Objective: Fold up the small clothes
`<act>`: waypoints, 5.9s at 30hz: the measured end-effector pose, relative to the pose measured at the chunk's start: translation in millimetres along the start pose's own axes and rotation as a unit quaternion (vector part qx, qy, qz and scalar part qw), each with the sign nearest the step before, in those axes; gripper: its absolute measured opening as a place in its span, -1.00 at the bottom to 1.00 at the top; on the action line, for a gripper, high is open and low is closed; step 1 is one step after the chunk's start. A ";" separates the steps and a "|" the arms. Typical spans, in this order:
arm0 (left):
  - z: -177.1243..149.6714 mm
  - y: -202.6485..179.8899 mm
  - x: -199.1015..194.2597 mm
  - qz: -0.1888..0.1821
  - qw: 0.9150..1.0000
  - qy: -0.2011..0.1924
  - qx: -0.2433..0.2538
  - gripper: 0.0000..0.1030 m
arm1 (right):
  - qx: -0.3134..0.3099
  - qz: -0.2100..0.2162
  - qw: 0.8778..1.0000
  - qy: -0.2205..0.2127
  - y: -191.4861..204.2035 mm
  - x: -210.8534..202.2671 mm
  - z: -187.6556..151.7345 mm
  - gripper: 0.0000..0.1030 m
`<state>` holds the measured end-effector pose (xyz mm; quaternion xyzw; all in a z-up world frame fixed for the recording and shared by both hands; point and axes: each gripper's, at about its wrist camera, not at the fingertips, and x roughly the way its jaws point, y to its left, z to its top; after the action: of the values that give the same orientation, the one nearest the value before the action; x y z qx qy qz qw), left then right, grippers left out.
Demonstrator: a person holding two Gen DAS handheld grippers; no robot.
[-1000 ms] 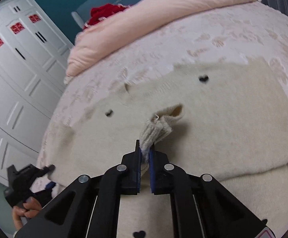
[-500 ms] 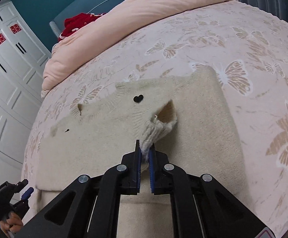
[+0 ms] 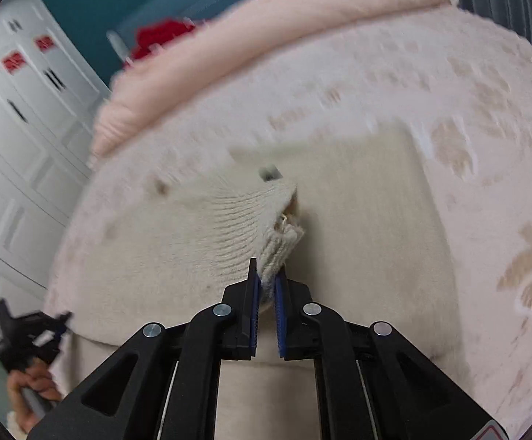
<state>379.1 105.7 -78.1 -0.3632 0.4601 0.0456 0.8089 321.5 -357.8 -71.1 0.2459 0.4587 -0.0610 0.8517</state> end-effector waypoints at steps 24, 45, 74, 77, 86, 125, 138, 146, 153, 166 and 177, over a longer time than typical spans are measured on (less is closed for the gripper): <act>-14.1 3.2 9.9 0.031 0.997 -0.005 0.069 -0.79 | -0.056 -0.035 0.998 0.010 47.3 26.0 -3.3 -0.83; -105.7 126.7 -144.3 0.028 0.987 0.059 0.147 0.76 | 0.039 -0.064 0.997 0.014 -81.0 -183.5 -231.5 0.33; -155.8 109.6 -191.8 -0.062 0.981 0.123 0.138 -0.83 | 0.109 0.075 0.991 -0.034 -63.8 -224.3 -247.5 -0.86; -159.8 111.7 -213.0 -0.067 0.978 0.127 0.153 -0.86 | 0.097 0.069 0.993 -0.023 -69.9 -243.9 -257.2 -0.89; -215.3 167.2 -248.6 -0.045 0.965 0.183 0.180 -0.86 | 0.013 0.003 0.997 0.081 -102.9 -253.9 -334.5 -0.89; -244.2 185.7 -367.9 -0.072 0.949 0.240 0.191 -0.88 | -0.088 0.110 0.974 0.178 -74.0 -368.3 -362.4 -0.86; -118.0 36.5 -233.0 0.016 0.965 -0.014 0.262 0.43 | 0.048 0.046 0.991 -0.118 -82.6 -264.0 -172.7 -0.29; -127.9 54.5 -207.7 0.002 0.958 0.022 0.287 0.74 | -0.017 -0.036 0.995 -0.091 -80.8 -230.1 -200.7 0.26; -146.1 20.3 -119.4 0.013 0.937 0.107 0.333 0.75 | -0.020 -0.069 0.997 -0.038 -86.8 -172.2 -161.8 0.36; -94.3 8.5 -194.3 -0.039 0.953 0.053 0.297 -0.84 | -0.028 0.040 0.984 -0.171 -53.7 -272.2 -125.7 -0.88; -98.6 16.6 -79.8 0.073 0.950 0.098 0.287 -0.83 | 0.020 -0.049 0.997 -0.063 -104.1 -151.6 -105.0 -0.88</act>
<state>256.6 76.6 -55.9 -0.0837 0.5557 -0.0656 0.8246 121.7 -417.0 -34.1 0.2361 0.4146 -0.1269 0.8696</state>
